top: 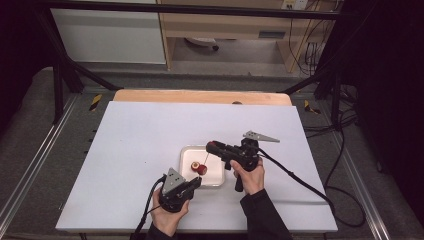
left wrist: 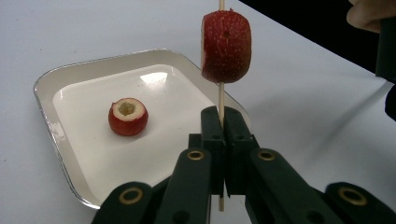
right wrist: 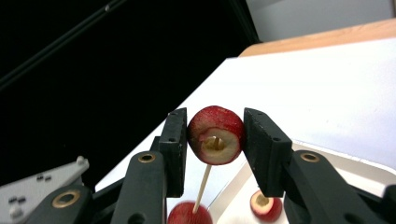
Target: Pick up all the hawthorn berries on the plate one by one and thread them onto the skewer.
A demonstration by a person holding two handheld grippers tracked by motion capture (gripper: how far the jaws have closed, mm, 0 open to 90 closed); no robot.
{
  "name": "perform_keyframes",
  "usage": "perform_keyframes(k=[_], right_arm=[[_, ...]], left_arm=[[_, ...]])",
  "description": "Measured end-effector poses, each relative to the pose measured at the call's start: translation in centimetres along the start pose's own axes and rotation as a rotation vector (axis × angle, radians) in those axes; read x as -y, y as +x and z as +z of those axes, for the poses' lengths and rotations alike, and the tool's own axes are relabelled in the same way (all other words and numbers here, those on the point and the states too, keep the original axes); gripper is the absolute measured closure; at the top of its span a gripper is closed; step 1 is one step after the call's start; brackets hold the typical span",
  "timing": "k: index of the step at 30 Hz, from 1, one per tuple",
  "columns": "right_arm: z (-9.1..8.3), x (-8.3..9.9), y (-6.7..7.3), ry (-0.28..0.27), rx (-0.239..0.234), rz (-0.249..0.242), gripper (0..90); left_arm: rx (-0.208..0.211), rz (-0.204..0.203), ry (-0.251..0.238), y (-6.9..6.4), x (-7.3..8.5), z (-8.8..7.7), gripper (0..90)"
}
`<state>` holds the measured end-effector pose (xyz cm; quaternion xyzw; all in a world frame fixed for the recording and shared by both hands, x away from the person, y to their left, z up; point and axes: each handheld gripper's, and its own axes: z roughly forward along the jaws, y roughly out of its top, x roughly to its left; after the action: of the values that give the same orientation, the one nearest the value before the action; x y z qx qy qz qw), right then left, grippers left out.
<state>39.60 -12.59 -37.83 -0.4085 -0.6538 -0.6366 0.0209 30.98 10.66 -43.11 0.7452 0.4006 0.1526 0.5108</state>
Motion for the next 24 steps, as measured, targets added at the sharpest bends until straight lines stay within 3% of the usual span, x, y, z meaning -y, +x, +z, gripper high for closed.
perform_keyframes(k=[8,14,15,17,19,20,23,24], right_arm=[[0.9,2.0,0.3,0.080,-0.029,0.006,62.0],[0.8,2.2,0.4,0.081,-0.016,-0.023,60.3],[0.5,1.9,0.5,0.050,0.013,-0.061,49.5],[0.4,1.7,0.5,0.050,0.015,-0.063,47.0],[-0.2,1.1,0.4,0.058,0.039,-0.098,35.7],[-0.2,1.1,0.4,0.058,0.039,-0.098,35.7],[-0.5,0.7,0.2,0.101,0.064,-0.143,26.0],[-0.6,0.7,0.0,0.148,0.089,-0.189,20.7]], left_arm=[[-0.021,0.007,-0.008,0.1,-0.6,0.1,88.7],[-0.013,0.015,-0.014,0.4,-0.3,0.0,88.6],[-0.016,0.023,-0.012,0.5,-0.2,-0.1,88.6],[-0.019,0.027,-0.010,0.8,0.0,-0.4,88.6],[-0.025,0.028,-0.008,1.2,0.3,-0.8,88.6],[-0.028,0.031,-0.006,1.5,0.4,-1.0,88.6],[-0.048,0.044,0.004,2.3,0.8,-1.8,88.6],[-0.054,0.046,0.004,2.5,0.9,-2.1,88.6]])
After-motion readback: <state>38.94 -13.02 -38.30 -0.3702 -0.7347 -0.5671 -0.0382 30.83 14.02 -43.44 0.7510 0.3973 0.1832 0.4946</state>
